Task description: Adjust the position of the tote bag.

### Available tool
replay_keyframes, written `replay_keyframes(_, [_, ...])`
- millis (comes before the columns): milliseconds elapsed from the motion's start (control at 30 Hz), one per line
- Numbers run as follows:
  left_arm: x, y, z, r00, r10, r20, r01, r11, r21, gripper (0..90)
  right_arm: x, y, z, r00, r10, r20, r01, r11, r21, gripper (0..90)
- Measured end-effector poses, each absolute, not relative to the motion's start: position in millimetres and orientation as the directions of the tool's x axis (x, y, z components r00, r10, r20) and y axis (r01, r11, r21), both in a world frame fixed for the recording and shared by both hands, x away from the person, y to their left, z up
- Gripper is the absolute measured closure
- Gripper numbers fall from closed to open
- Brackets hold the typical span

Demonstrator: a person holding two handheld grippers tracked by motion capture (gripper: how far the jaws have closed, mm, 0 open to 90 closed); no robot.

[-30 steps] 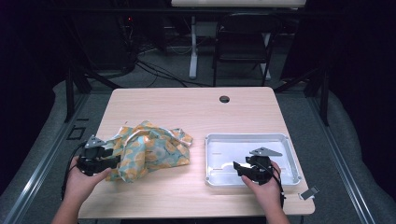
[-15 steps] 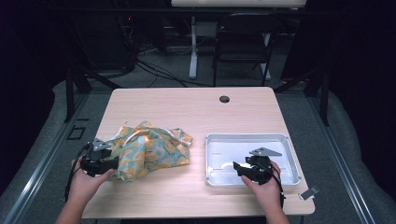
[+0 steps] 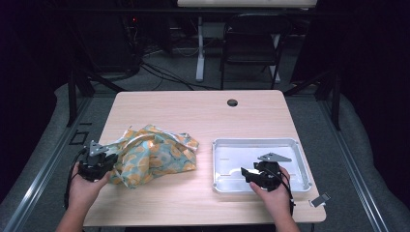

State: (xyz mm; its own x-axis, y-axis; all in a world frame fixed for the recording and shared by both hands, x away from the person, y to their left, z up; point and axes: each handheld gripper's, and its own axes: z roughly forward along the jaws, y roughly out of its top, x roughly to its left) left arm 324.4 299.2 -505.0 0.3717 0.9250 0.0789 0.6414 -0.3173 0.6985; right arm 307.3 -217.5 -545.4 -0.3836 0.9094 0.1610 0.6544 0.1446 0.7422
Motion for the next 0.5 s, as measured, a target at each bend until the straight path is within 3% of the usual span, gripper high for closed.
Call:
replay_keyframes(300, [320.7,300.1,-493.7,0.397,0.917,0.046,0.615,-0.303,0.728,90.0,306.3,-215.9,-544.7,-0.435,0.892,0.121,0.627,0.204,0.752,47.1])
replay_keyframes(500, [315.5,297.0,-483.4,0.418,0.908,0.014,0.59,-0.283,0.756,90.0,307.6,-210.7,-541.0,-0.5,0.849,0.17,0.616,0.211,0.759,53.3])
